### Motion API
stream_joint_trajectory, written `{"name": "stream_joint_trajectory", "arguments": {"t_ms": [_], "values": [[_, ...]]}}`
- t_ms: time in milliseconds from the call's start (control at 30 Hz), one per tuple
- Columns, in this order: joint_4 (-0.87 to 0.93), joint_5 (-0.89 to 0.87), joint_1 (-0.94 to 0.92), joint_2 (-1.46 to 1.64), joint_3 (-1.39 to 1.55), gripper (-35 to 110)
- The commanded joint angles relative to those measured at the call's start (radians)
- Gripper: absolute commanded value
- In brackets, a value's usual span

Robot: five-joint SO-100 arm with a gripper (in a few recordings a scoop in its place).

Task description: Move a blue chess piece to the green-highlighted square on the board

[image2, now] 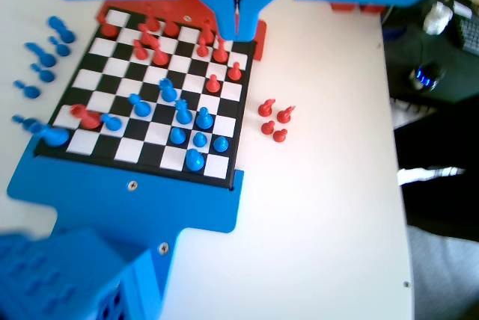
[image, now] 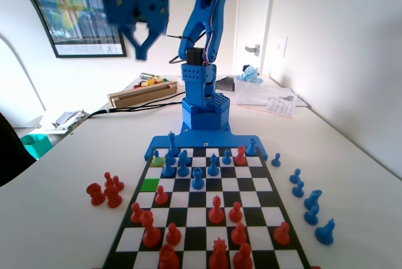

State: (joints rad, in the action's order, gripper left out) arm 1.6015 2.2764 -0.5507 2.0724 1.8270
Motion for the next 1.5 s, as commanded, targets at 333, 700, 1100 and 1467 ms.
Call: {"name": "stream_joint_trajectory", "arguments": {"t_ms": [333, 700, 1100, 1467], "values": [[-0.362, -0.176, -0.025, -0.244, 0.083, 1], [-0.611, -0.293, -0.002, -0.302, 0.314, 1], [-0.785, -0.307, -0.031, -0.344, 0.456, 2], [-0.877, -0.291, -0.057, -0.356, 0.517, 7]]}}
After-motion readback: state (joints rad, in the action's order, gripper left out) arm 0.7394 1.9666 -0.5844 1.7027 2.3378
